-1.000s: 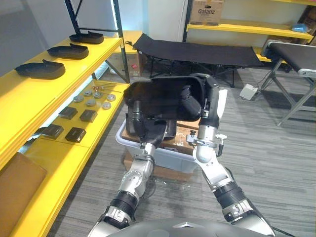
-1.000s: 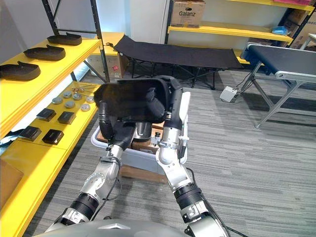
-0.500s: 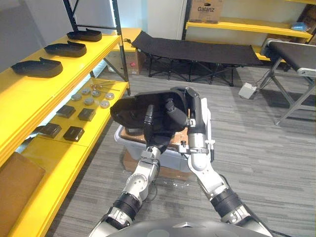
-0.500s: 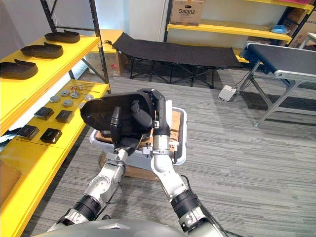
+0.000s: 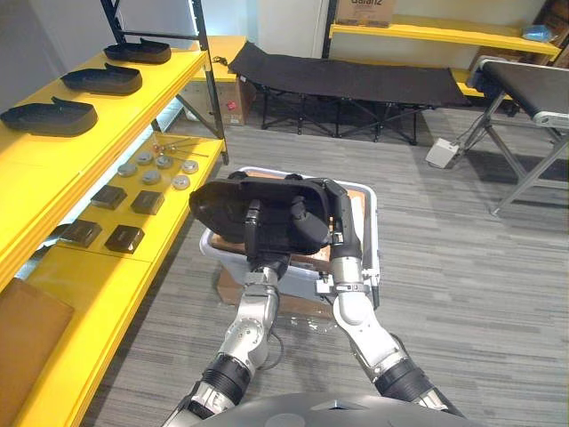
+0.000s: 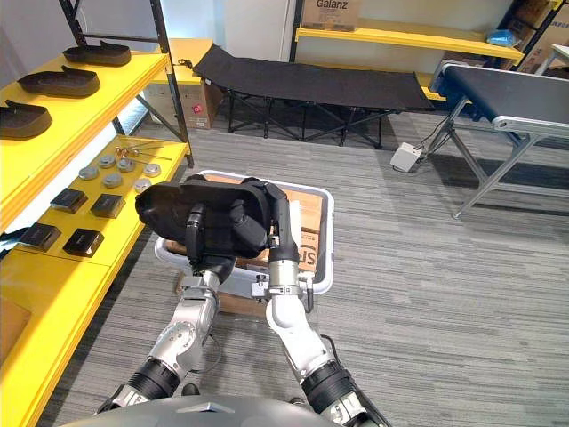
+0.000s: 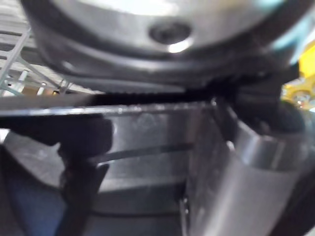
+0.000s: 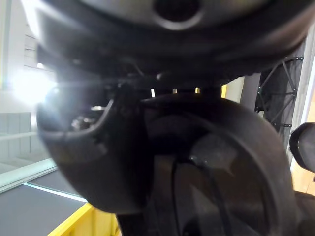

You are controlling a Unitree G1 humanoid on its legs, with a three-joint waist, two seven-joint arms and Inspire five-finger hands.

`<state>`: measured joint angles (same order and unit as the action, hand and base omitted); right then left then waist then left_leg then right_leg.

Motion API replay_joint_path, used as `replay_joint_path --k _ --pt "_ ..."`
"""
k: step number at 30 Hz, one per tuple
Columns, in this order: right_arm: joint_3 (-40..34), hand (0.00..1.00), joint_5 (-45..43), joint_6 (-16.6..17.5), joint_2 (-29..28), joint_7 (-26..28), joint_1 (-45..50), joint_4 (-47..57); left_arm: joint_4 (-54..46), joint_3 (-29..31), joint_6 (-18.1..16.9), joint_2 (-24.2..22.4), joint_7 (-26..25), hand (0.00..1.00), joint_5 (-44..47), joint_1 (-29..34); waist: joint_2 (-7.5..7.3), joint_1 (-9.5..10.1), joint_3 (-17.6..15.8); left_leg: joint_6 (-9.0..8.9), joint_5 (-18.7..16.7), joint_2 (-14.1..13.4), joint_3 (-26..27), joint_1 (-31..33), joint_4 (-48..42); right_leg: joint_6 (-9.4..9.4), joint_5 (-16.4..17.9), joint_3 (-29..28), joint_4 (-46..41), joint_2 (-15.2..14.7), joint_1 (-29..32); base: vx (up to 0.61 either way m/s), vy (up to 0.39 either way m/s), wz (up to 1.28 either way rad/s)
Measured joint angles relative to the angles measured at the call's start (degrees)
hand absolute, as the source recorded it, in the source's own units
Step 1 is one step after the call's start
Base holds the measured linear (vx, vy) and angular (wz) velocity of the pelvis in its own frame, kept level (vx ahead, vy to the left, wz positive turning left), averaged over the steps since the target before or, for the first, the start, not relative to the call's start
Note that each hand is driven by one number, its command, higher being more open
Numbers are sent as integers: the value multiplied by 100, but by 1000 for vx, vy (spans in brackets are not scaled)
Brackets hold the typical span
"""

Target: Walk over and take three plastic housings, then place them on the shelf

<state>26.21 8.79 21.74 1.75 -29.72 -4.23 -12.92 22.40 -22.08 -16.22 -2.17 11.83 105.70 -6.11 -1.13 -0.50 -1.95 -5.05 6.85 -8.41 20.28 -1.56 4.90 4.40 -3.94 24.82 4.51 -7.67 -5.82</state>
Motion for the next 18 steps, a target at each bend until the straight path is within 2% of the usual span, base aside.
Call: replay_joint_path --k 2,3,6,10,12,13,15,17,18 --pt "51 0 0 0 -12 -37 -1 0 -19 0 -88 0 15 0 -22 0 16 5 -18 2 -2 6 -10 -1 2 2 2 8 0 -1 -7 3 7 4" --pt "52 100 -1 0 -17 -39 -10 7 -51 0 -112 0 20 0 -52 5 34 10 -51 7 -15 10 -18 -2 3 3 4 20 0 -1 -15 -10 11 3" --pt "110 100 -3 0 12 12 21 25 -123 44 -171 -7 8 0 -213 100 49 8 -69 -7 -26 15 -19 -3 14 0 8 24 0 -7 -14 0 0 0" --pt "163 100 -183 -4 197 441 296 249 -336 322 -493 -34 -260 0 -1196 215 38 12 -81 -24 -36 12 -23 -1 10 -15 18 39 0 -12 -16 0 0 0" --pt "316 100 -354 -2 292 534 546 471 -547 829 -988 -81 -704 0 -1745 210 38 -61 -81 3 -15 3 -20 -4 2 -20 21 38 0 -7 -15 0 0 0" --pt "352 100 -355 -2 309 544 593 488 -589 968 -1118 -97 -855 0 -1963 210 39 -79 -81 12 -9 3 -19 -7 1 -20 21 38 0 -7 -17 0 0 0" --pt "382 100 -530 -11 309 580 626 492 -697 1324 -1547 -109 -1540 0 -3039 208 40 -94 -82 13 -8 6 -19 -9 -1 -19 20 39 0 -11 -21 0 0 0" --pt "349 100 -662 -22 308 615 621 513 -721 1416 -1646 -112 -2008 0 -3822 210 39 -34 -81 13 -8 12 -21 -21 -2 -19 20 48 0 -16 -37 0 0 0" --pt "326 100 -812 -92 309 684 621 623 -746 1459 -1653 -102 -2528 0 -4726 211 40 33 -82 13 -8 15 -21 -26 -2 -18 20 50 0 -21 -41 0 0 0"
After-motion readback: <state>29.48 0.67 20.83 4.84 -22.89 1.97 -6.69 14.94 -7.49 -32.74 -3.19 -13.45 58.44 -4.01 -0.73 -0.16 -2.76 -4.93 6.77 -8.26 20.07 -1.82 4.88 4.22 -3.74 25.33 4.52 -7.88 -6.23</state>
